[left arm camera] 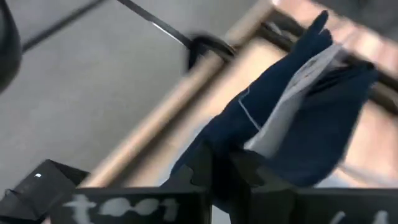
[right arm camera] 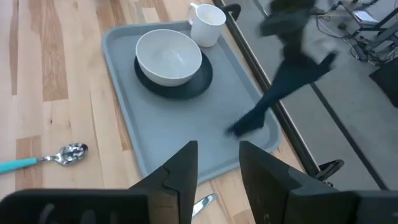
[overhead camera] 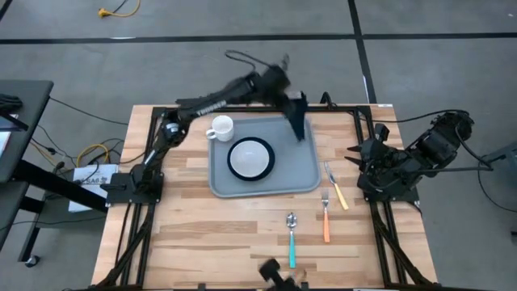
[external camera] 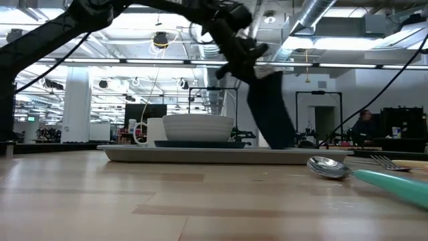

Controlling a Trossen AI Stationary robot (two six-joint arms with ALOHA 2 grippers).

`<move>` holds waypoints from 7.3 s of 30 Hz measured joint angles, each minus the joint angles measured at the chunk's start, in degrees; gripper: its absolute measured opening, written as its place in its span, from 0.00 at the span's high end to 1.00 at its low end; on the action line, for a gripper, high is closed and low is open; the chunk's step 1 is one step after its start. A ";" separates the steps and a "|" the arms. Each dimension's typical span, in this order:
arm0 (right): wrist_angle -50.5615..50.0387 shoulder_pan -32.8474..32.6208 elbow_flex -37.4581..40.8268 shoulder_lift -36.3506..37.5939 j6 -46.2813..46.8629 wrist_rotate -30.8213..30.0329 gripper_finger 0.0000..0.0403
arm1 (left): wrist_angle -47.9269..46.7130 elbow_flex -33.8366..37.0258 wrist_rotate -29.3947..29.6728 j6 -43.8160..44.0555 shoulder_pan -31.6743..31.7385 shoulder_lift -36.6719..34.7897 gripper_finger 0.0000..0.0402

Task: Set up tray
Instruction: Put the blue napkin on the gray serving tray to the right of the green plate, then put the orange fork on top of the blue table napkin on the gray serving tray

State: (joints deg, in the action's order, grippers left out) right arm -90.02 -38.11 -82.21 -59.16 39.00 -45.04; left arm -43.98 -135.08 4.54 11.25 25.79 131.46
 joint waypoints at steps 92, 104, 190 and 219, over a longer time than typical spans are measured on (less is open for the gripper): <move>0.00 -0.04 0.00 -0.17 8.55 6.75 0.72 | -16.63 0.32 -12.91 -10.46 -13.77 13.98 0.90; 0.00 -0.04 0.02 -0.17 8.47 7.48 0.72 | -15.65 0.32 -14.18 -7.51 -13.89 13.94 0.74; 51.86 1.27 -0.23 -48.41 45.52 -1.60 0.72 | 52.53 109.22 -5.69 -7.18 -52.90 -98.69 0.43; 9.14 -5.61 -8.53 -51.82 73.99 32.72 0.72 | 33.41 109.28 4.82 -8.60 -52.79 -116.55 0.43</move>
State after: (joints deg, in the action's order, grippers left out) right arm -80.88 -43.72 -90.75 -110.98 112.98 -12.32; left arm -10.57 -25.80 9.37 2.65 -27.00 14.92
